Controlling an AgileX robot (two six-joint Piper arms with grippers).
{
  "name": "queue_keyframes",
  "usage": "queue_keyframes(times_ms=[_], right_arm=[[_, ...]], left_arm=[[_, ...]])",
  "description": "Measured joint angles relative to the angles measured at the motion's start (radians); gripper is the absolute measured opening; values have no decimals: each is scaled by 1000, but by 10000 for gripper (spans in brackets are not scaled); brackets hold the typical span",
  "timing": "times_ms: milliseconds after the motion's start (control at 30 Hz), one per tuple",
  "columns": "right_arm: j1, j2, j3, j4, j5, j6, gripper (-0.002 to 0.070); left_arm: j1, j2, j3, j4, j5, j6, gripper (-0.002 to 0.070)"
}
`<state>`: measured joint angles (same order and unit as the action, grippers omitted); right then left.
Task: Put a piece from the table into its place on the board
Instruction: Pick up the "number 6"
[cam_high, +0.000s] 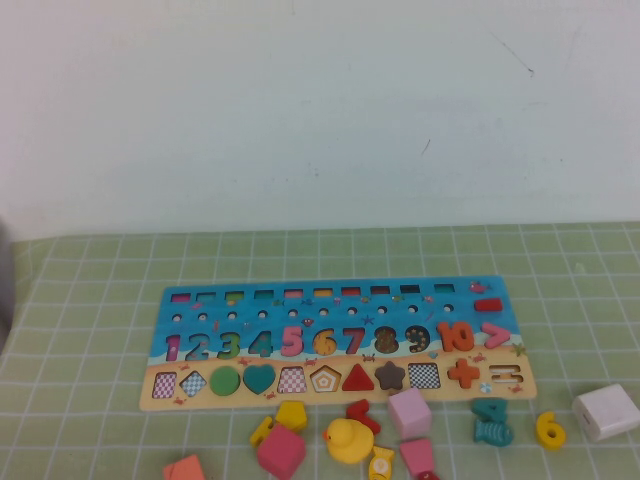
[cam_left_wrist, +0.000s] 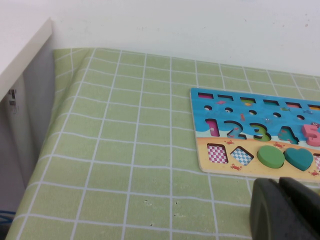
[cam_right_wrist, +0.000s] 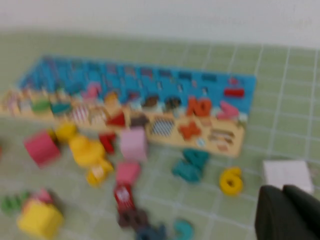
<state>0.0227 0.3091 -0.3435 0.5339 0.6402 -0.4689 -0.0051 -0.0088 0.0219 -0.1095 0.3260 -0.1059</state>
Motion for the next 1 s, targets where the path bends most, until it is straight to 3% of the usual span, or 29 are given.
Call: queue_keyframes(times_ms=[300, 500, 767, 1000], right_arm=[[7, 418, -386, -205, 279, -116, -1], [125, 684, -562, -234, 404, -119, -1], [358, 996, -703, -488, 476, 116, -1], [387, 1158, -712, -554, 353, 212, -1]], left_arm=[[0, 0, 0, 0, 0, 0, -1], [0, 0, 0, 0, 0, 0, -1], [0, 0, 0, 0, 0, 0, -1], [0, 0, 0, 0, 0, 0, -1]])
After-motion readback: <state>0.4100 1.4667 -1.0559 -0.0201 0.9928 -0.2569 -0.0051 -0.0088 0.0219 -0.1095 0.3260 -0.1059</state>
